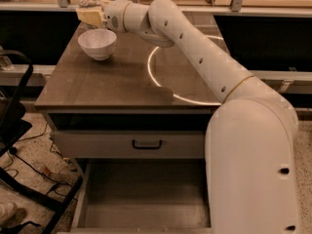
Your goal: Place water bottle into white bowl
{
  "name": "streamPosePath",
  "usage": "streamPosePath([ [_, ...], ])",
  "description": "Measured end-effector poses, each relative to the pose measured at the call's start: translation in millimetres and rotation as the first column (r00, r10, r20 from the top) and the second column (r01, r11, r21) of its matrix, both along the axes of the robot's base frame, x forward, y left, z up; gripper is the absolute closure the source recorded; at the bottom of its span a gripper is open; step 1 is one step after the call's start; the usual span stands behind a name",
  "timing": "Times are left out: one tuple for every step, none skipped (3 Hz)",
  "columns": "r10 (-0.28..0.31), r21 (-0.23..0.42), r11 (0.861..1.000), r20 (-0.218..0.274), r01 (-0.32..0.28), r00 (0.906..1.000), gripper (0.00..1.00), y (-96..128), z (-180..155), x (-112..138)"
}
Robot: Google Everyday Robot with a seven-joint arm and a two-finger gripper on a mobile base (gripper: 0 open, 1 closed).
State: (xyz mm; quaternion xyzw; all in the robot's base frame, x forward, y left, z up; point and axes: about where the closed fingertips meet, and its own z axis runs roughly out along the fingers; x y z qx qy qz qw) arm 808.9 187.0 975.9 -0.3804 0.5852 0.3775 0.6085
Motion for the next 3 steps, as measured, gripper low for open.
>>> streamPosePath([
  [0.005, 0.0, 1.0, -0.001, -0.005, 1.0, 0.67, 4.0, -0.4, -1.2],
  [0.011, 0.001, 1.0, -0.002, -0.011, 0.9999, 0.36, 7.8, -0.8, -2.3],
  [0.015, 0.001, 1.0, -0.003, -0.015, 0.9999, 0.05, 11.0, -1.1, -3.3],
])
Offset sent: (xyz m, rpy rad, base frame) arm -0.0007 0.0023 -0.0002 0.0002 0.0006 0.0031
